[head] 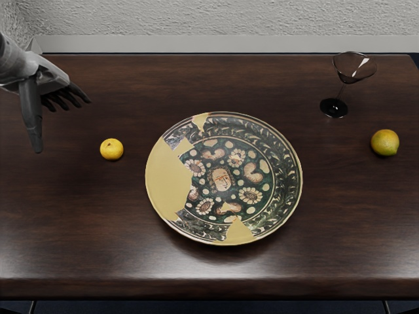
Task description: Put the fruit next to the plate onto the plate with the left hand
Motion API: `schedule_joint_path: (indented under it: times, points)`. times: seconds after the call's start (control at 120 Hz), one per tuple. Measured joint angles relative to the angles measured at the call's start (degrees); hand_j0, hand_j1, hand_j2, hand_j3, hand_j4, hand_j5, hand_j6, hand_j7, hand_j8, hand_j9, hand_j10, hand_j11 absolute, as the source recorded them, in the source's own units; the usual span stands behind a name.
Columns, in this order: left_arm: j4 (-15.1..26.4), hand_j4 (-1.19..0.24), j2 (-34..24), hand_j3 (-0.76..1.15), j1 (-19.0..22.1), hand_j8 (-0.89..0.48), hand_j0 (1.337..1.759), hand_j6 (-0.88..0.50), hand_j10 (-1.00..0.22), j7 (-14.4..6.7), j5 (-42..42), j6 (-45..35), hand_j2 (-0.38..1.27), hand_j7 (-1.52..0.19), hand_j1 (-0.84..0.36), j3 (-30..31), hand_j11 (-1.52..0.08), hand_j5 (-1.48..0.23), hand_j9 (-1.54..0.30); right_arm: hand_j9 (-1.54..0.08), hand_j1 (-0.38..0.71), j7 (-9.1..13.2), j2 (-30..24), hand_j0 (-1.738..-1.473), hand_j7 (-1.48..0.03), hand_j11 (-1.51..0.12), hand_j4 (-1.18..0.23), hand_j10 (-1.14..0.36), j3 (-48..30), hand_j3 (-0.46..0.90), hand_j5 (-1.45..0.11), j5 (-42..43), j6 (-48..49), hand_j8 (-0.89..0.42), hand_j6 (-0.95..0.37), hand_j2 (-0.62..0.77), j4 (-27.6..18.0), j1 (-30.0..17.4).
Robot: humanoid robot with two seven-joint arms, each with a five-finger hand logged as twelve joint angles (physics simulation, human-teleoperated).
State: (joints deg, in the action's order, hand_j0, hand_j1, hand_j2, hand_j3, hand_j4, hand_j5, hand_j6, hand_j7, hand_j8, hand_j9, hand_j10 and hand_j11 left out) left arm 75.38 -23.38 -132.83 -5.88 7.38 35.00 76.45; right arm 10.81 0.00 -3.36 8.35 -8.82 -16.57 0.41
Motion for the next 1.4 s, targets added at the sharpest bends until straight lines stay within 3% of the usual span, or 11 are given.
schedule_joint_path:
  times: [0.367, 0.417, 0.592, 0.867, 1.117, 1.4]
  points:
    - [-0.14, -0.03, 0.34, 0.00, 0.66, -0.03, 1.658, -0.03, -0.03, -0.15, -0.16, 0.00, 0.01, -0.04, 0.31, -0.20, -0.04, -0.04, -0.04, 0.00, -0.35, 0.00, 0.00, -1.658, 0.00, 0.00, 0.00, 0.00, 0.02, 0.00, 0.00, 0.00, 0.04, 0.00, 0.00, 0.00, 0.21, -0.85]
    - [-0.89, -0.03, 0.89, 0.00, 3.10, -0.03, 1.658, -0.03, -0.03, -0.19, -0.71, 0.00, 0.01, -0.04, 0.31, -1.57, -0.04, -0.04, -0.04, 0.00, -0.35, 0.00, 0.00, -1.658, 0.00, 0.00, 0.00, 0.00, 0.02, 0.00, 0.00, 0.00, 0.04, 0.00, 0.00, 0.00, 0.22, -0.88]
    - [-0.29, -0.03, 3.37, 0.00, 3.13, -0.03, 1.658, -0.03, -0.03, -0.28, -2.32, -0.31, 0.01, -0.04, 0.31, -7.42, -0.04, -0.04, -0.04, 0.00, -0.35, 0.00, 0.00, -1.658, 0.00, 0.00, 0.00, 0.00, 0.02, 0.00, 0.00, 0.00, 0.03, 0.00, 0.00, 0.00, 0.22, -0.93]
    - [4.22, -0.03, 10.44, 0.00, 5.82, -0.03, 1.658, -0.03, -0.03, -0.57, -2.41, -24.37, 0.01, -0.04, 0.31, -10.32, -0.04, -0.04, -0.04, 0.00, -0.35, 0.00, 0.00, -1.658, 0.00, 0.00, 0.00, 0.00, 0.02, 0.00, 0.00, 0.00, 0.04, 0.00, 0.00, 0.00, 0.23, -0.94]
    - [5.24, -0.03, 12.23, 0.00, 15.31, -0.03, 1.658, -0.03, -0.03, -0.53, -0.79, -39.14, 0.01, -0.04, 0.31, -8.45, -0.04, -0.04, -0.04, 0.00, -0.35, 0.00, 0.00, -1.658, 0.00, 0.00, 0.00, 0.00, 0.02, 0.00, 0.00, 0.00, 0.03, 0.00, 0.00, 0.00, 0.23, -0.94]
    - [6.08, -0.03, 14.11, 0.00, 18.31, -0.03, 1.658, -0.03, -0.03, -0.26, 4.05, -52.67, 0.01, -0.04, 0.31, -7.54, -0.04, -0.04, -0.04, 0.00, -0.35, 0.00, 0.00, -1.658, 0.00, 0.00, 0.00, 0.00, 0.02, 0.00, 0.00, 0.00, 0.03, 0.00, 0.00, 0.00, 0.23, -0.94]
